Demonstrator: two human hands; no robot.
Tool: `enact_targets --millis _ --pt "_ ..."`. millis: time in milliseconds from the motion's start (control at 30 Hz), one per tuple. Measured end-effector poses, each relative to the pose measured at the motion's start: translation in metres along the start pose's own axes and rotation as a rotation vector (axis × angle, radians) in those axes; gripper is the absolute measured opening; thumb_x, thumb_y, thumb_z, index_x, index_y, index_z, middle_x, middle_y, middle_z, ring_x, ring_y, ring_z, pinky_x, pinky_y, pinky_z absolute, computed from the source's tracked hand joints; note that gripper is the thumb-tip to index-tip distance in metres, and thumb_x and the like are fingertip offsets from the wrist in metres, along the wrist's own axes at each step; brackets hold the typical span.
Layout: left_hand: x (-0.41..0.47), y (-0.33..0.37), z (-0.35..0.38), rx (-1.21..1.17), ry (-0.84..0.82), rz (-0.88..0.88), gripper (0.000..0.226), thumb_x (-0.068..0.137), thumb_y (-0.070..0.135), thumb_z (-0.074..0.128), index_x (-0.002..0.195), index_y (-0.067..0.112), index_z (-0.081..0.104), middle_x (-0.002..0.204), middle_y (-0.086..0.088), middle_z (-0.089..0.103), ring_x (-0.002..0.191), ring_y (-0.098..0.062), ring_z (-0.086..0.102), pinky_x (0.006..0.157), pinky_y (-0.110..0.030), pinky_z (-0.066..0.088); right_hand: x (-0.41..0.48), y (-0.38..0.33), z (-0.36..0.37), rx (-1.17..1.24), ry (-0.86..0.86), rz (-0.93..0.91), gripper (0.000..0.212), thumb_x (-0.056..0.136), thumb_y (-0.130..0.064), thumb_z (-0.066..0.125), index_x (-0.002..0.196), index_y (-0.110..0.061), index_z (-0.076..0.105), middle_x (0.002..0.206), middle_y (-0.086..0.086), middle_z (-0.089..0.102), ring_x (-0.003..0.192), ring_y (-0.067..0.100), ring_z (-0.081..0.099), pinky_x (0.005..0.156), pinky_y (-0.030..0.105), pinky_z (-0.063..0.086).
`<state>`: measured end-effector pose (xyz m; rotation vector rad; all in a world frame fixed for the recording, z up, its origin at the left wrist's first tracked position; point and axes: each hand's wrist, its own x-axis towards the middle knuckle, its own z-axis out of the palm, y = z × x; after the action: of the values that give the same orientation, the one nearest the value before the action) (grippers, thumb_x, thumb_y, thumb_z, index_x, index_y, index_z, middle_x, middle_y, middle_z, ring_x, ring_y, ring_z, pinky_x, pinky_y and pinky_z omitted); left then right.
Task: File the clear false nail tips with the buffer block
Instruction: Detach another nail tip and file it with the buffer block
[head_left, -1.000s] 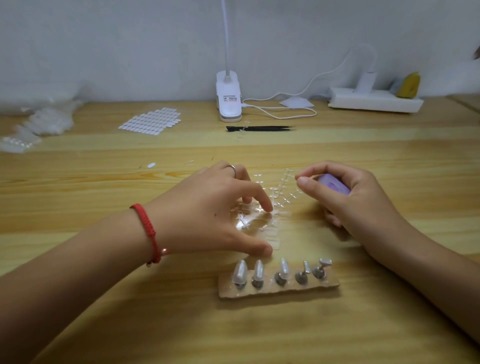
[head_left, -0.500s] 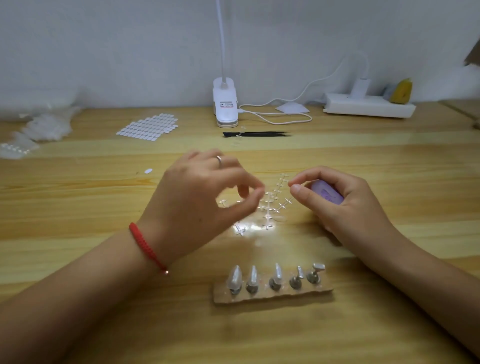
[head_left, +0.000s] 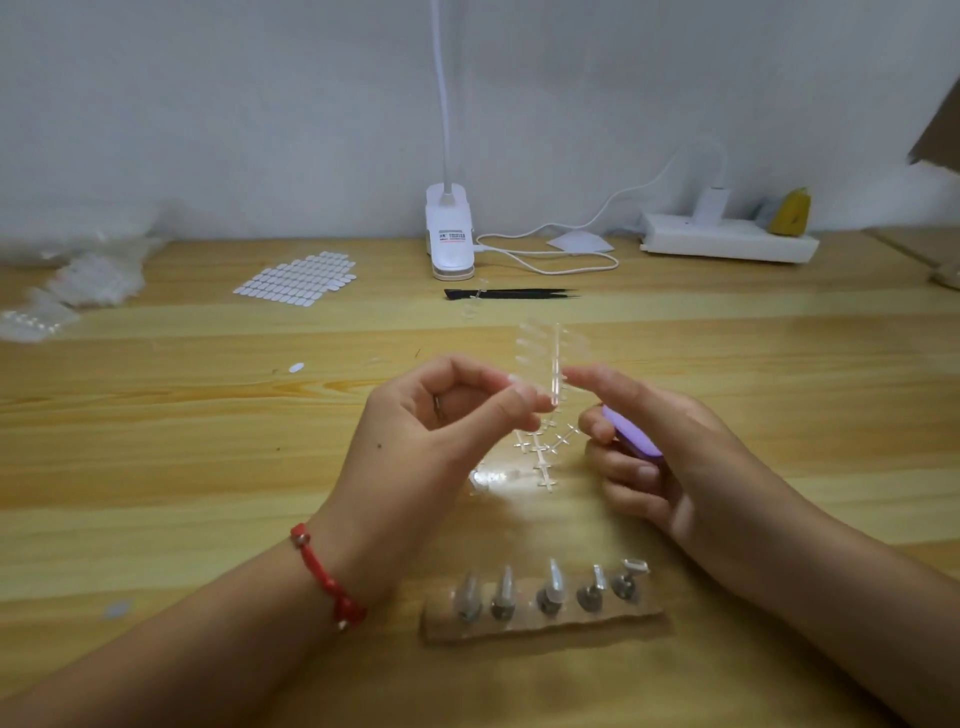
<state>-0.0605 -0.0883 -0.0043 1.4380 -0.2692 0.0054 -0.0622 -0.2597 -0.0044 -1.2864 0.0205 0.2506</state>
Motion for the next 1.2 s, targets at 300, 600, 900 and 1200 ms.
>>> enact_targets --millis 300,600,900,1200 --pt "0.000 0.000 -0.008 0.207 -0.126 -0.097 0.031 0.065 0.049 0.073 0.089 0.030 0.070 0.081 0.012 0.068 0.072 -0.006 0.062 0.067 -0.029 0.050 -0.004 0.001 0.001 -0.339 0.120 -0.219 0.018 0.071 -0.037 0.070 0.071 -0.018 0.070 0.055 -0.003 0.038 0.043 0.008 0.028 0.037 0.016 0.028" --pt "0.005 -0.001 -0.014 0.242 -0.123 -0.088 0.018 0.076 0.031 0.070 0.081 0.014 0.073 0.073 0.007 0.072 0.063 0.002 0.061 0.056 -0.008 0.044 -0.005 0.002 0.001 -0.434 0.126 -0.327 0.028 0.069 -0.040 0.074 0.079 -0.015 0.075 0.053 -0.011 0.047 0.042 0.002 0.038 0.039 0.013 0.032" --pt "0.011 0.009 -0.022 0.279 -0.322 -0.104 0.007 0.073 0.016 0.069 0.072 0.011 0.064 0.064 0.001 0.068 0.061 -0.006 0.061 0.059 -0.013 0.045 0.005 -0.005 -0.008 -0.464 0.011 -0.132 0.032 0.055 -0.047 0.077 0.077 -0.023 0.076 0.053 -0.002 0.035 0.045 0.010 0.027 0.039 0.016 0.026" --pt "0.015 0.005 -0.022 0.224 -0.146 -0.069 0.037 0.063 0.045 0.072 0.090 0.019 0.072 0.074 0.002 0.070 0.067 -0.005 0.063 0.060 -0.015 0.049 0.000 -0.003 -0.003 -0.502 -0.036 -0.143 0.023 0.063 -0.041 0.075 0.068 -0.019 0.072 0.051 -0.011 0.049 0.041 0.001 0.042 0.042 0.009 0.032"
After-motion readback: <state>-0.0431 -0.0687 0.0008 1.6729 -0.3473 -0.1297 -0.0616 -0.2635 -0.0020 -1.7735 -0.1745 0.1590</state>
